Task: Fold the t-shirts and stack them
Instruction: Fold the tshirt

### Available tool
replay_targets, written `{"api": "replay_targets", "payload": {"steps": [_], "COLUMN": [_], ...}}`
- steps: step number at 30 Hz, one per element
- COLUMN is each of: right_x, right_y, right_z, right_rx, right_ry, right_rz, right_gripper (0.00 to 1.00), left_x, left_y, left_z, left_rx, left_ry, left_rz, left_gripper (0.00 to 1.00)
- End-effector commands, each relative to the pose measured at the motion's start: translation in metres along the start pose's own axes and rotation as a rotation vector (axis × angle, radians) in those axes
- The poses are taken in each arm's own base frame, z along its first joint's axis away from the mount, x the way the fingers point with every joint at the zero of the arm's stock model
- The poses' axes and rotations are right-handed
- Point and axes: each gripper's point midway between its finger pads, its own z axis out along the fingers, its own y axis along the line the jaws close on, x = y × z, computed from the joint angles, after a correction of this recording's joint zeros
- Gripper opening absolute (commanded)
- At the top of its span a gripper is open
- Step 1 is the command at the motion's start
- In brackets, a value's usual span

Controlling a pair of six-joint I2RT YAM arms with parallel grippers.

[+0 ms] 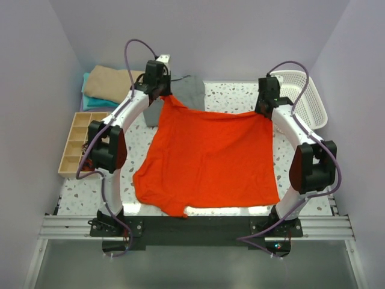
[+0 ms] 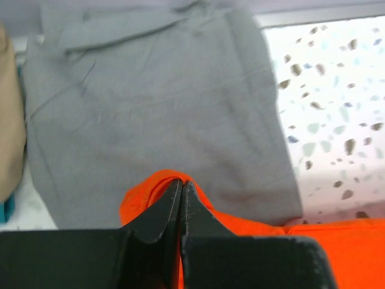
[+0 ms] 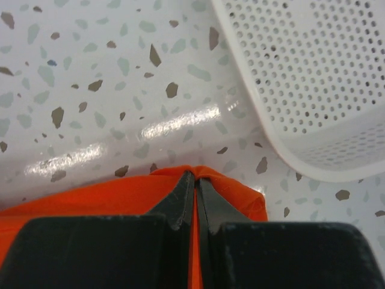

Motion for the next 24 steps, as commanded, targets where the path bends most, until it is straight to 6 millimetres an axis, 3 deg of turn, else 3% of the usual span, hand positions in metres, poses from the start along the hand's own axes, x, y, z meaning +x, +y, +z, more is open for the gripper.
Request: {"api": "replay_targets", "payload": {"steps": [1,5,8,11,13,17,21,24], "right_x": [-0.049,-0.038,-0.025,-0.014,-0.006,0.003,0.024,0.041], "right_y": [-0.012,0.009,0.026,0.029,0.027,0.012,-0.023,-0.037], "right_z": [-0.01,-0.002,0.003,0.003,-0.001,-0.022,-0.034,-0.036], "right_rx": [0.047,-0.052,-0.134,-0.157,-0.159,-0.128,0.015,0.071], "right_ry": [-0.148,-0.092,-0.033,0.008,0.028,0.052,0.078,0.101], "right_rz": [0.059,0.044,0.023,0.019,0.022,0.032,0.014,0.0], "right_gripper": [0.0,0.0,0.0,0.0,0.0,0.0,0.0,0.0], "left_x": [-0.073,-0.049,-0.012,0.03,0.045,0.078,0.1,0.11], "left_y": [-0.052,-0.064,-0.057,-0.05,-0.052,-0.044,-0.03,-0.017], "left_z": [-0.013,-0.007,0.004,0.005,0.0,-0.021,-0.047,-0.066], "left_rx": [0.296,0.367,0.352,0.335,0.346,0.318,0.256,0.198], "left_ry": [-0.189,-0.129,-0.043,0.048,0.081,0.164,0.198,0.198], "left_rz": [0.095,0.046,0.017,-0.019,-0.043,-0.072,-0.064,-0.065], "left_gripper": [0.0,0.0,0.0,0.0,0.0,0.0,0.0,0.0]}}
